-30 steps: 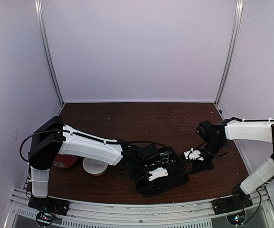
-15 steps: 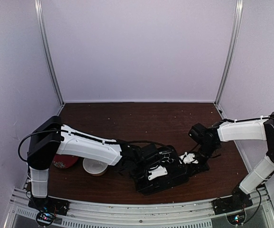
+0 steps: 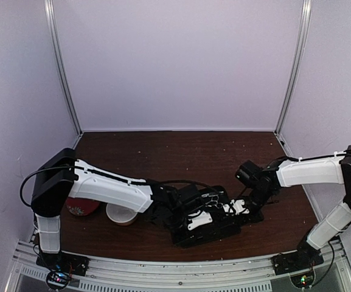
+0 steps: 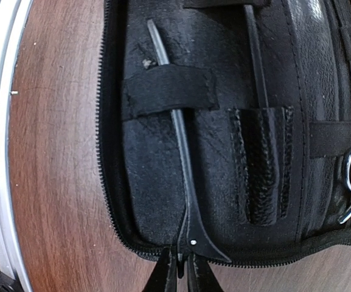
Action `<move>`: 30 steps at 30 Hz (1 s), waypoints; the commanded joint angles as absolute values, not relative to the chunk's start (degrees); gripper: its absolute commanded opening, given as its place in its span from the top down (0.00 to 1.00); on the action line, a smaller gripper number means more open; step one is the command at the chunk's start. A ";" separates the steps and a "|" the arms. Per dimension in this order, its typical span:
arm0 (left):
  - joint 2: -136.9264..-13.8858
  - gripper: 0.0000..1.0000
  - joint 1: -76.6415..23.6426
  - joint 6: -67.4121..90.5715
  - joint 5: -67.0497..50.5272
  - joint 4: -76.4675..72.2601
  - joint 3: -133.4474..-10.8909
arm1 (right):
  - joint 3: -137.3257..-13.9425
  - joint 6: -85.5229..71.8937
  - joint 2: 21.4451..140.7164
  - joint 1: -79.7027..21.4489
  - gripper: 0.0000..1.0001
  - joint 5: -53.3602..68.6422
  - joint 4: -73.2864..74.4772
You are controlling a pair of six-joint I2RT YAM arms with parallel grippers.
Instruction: Sort the hair-cutting tools
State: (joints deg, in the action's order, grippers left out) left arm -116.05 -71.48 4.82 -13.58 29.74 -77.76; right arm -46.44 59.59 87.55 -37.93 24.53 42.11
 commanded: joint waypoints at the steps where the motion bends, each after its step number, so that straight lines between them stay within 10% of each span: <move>1: -116.41 0.98 -70.14 5.64 -5.43 29.25 -75.21 | -44.93 55.80 86.85 -40.47 0.93 23.12 37.95; 10: -115.48 0.98 -70.14 5.72 -4.95 28.20 -74.13 | -44.77 51.98 86.84 -41.40 0.88 25.37 38.00; 20: -95.82 0.72 -71.02 7.96 -1.16 17.22 -62.46 | -43.08 48.90 87.64 -41.40 0.90 22.60 34.88; 26: -99.37 0.74 -70.71 16.55 -2.18 24.67 -63.20 | -43.38 46.88 87.06 -41.79 0.90 21.71 34.63; 30: -100.32 0.92 -70.16 23.11 -6.27 22.47 -61.14 | -43.35 44.25 87.18 -42.34 0.91 19.76 34.00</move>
State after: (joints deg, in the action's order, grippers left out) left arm -99.13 -70.96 15.09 -3.01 22.83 -63.07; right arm -44.34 47.24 86.96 -41.54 23.59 35.24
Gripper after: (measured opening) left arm 0.156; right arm 0.094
